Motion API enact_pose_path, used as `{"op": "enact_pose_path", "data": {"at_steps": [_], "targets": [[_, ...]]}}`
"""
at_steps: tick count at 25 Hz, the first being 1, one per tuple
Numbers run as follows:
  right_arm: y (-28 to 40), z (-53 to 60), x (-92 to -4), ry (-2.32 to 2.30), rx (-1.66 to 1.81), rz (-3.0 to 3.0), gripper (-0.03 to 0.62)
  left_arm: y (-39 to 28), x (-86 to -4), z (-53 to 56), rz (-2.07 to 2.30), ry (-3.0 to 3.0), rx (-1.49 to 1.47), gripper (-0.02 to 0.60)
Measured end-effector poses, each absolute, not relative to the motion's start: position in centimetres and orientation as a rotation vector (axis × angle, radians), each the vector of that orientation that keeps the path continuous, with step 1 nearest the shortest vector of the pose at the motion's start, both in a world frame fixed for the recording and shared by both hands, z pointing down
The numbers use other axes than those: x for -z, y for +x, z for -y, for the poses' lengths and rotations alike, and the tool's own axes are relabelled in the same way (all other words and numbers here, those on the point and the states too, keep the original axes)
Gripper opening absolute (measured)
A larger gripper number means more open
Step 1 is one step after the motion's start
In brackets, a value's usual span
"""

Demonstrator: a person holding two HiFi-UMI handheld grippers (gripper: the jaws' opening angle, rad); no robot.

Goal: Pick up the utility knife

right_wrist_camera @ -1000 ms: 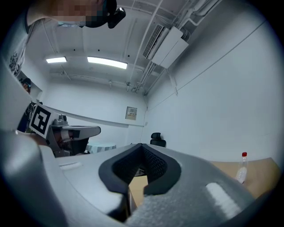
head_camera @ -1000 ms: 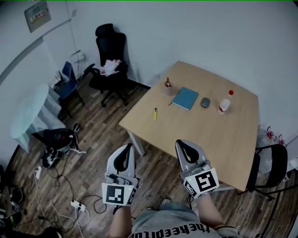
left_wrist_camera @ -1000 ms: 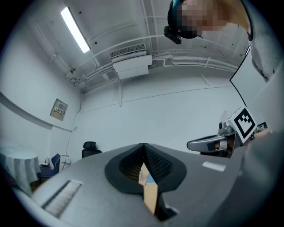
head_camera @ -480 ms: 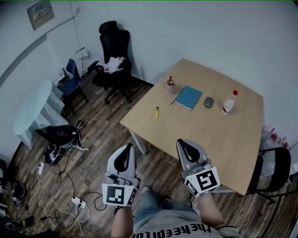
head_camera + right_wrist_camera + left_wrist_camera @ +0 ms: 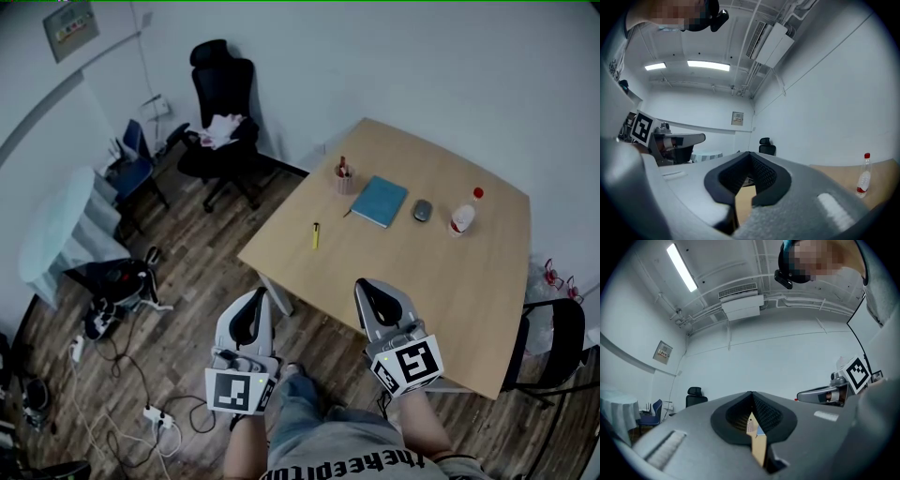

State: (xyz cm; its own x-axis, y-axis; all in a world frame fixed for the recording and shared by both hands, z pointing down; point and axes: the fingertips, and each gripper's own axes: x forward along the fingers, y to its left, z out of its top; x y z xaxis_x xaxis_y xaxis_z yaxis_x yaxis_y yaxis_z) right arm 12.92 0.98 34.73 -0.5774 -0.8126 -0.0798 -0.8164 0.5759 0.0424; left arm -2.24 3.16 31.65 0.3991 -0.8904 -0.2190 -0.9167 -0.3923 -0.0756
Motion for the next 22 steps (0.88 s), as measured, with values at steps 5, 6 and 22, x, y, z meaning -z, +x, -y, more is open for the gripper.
{"op": "enact_pose_path", "data": {"at_steps": [5, 6, 22], "targets": [[11.3, 1.8, -34.7, -1.453, -0.126, -2.729, 0.003, -3.7, -31.7, 0.0, -1.583, -2.494, -0.216, 0.011], [11.0, 2.3, -34.7, -1.464, -0.127, -2.724, 0.003, -4.0, -31.7, 0.6, -1.573, -2.500, -0.218, 0.011], [7.6, 10.3, -34.9, -1.659, -0.111, -2.625, 0.003, -7.6, -31.8, 10.5, -1.397, -2.618, -0.226, 0.011]]}}
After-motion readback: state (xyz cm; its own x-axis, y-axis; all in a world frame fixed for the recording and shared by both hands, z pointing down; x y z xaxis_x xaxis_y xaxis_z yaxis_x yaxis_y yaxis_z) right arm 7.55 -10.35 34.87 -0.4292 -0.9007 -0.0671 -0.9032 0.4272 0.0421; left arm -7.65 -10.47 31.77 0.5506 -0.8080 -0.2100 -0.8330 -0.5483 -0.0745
